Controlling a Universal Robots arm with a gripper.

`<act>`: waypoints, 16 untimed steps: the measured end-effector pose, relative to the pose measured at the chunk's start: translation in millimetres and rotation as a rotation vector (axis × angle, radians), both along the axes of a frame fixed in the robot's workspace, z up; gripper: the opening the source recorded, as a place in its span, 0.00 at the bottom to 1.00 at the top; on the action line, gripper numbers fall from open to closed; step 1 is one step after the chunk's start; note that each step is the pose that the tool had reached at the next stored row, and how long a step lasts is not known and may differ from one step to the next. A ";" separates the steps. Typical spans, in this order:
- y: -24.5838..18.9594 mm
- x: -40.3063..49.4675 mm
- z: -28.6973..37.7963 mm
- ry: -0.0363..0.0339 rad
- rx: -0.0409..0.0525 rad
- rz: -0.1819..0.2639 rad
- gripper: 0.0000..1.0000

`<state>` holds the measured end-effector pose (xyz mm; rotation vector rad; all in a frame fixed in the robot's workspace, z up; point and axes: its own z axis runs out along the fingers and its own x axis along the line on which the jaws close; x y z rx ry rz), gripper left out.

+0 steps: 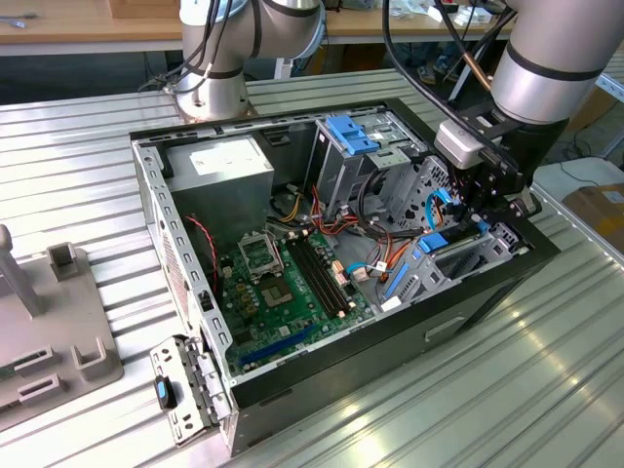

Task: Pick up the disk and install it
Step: 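Insert the first disk wire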

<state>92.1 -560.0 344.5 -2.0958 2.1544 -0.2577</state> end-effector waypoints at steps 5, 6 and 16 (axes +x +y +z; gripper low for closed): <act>-0.1 0.0 -0.2 0.0000 0.0055 0.000 0.16; -0.1 0.0 -0.2 0.0000 0.0057 0.000 0.16; -0.9 0.4 -0.9 0.0000 0.0137 0.000 0.16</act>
